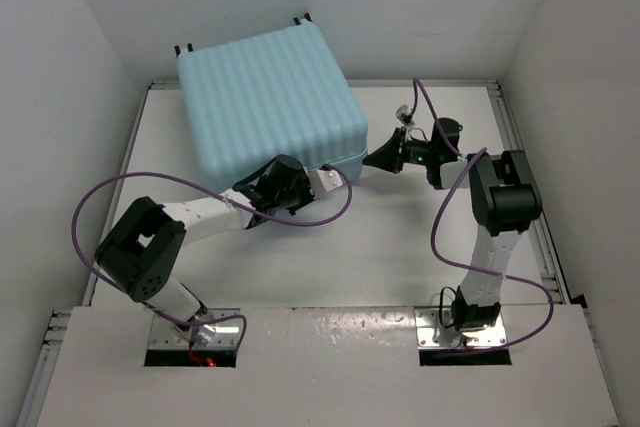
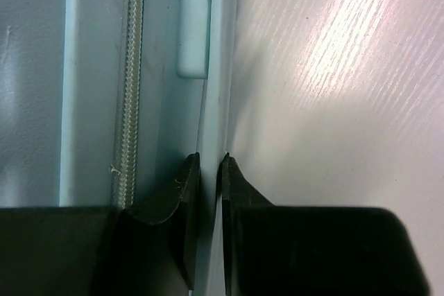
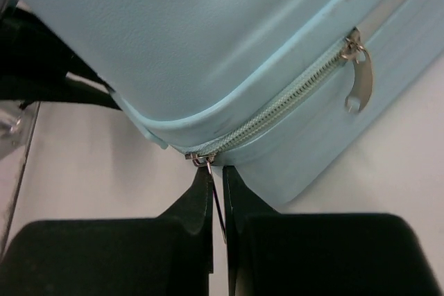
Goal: Pack the luggage
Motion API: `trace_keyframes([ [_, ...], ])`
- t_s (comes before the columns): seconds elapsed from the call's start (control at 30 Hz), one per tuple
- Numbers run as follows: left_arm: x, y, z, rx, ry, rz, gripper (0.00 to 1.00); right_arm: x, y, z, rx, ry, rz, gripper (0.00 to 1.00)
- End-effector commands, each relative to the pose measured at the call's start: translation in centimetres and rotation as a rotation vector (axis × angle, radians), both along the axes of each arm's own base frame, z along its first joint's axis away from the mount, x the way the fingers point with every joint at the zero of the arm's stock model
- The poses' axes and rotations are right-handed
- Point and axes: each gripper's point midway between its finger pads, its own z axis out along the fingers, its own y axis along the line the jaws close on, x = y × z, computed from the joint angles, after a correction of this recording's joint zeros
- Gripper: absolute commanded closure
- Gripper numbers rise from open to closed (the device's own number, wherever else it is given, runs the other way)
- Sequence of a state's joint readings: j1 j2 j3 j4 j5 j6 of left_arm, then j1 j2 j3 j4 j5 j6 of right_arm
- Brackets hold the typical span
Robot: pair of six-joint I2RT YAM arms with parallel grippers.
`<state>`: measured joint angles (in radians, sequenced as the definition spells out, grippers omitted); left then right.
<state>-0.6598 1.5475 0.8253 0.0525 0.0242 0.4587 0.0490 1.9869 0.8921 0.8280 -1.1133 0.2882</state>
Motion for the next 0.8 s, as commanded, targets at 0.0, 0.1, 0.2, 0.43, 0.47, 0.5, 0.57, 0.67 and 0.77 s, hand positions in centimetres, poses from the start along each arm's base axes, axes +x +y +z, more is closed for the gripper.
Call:
trace_keyframes([
  [0.0, 0.0, 9.9, -3.6, 0.29, 0.102, 0.262, 1.0, 15.6, -18.0, 0.7, -0.338, -0.409, -0.819, 1.0],
  [0.1, -0.1, 9.7, -3.7, 0.291, 0.113, 0.255, 1.0, 16.4, -18.3, 1.4, -0.369, -0.521, -0.724, 1.0],
  [0.2, 0.1, 9.4, -4.2, 0.293, 0.126, 0.247, 1.0, 18.1, -18.5, 3.0, -0.47, -0.722, -0.659, 1.0],
  [0.43, 0.4, 9.1, -3.6, 0.272, 0.124, 0.264, 1.0, 21.1, -17.3, 5.7, -0.631, -0.975, -0.694, 1.0],
  [0.47, 0.2, 9.2, -3.5, 0.264, 0.124, 0.271, 1.0, 21.4, -17.1, 6.2, -0.686, -1.034, -0.699, 1.0],
  [0.5, 0.2, 9.1, -3.5, 0.259, 0.128, 0.264, 1.0, 21.7, -17.4, 6.7, -0.688, -1.045, -0.731, 1.0],
  [0.57, 0.0, 9.2, -3.2, 0.253, 0.121, 0.265, 1.0, 22.4, -17.4, 8.1, -0.735, -1.096, -0.744, 1.0],
  [0.67, -0.3, 9.3, -3.5, 0.259, 0.128, 0.264, 1.0, 23.7, -17.2, 9.3, -0.742, -1.102, -0.816, 1.0],
  [0.77, -0.4, 9.0, -3.5, 0.259, 0.127, 0.255, 1.0, 24.4, -16.3, 8.9, -0.71, -1.054, -0.828, 1.0],
])
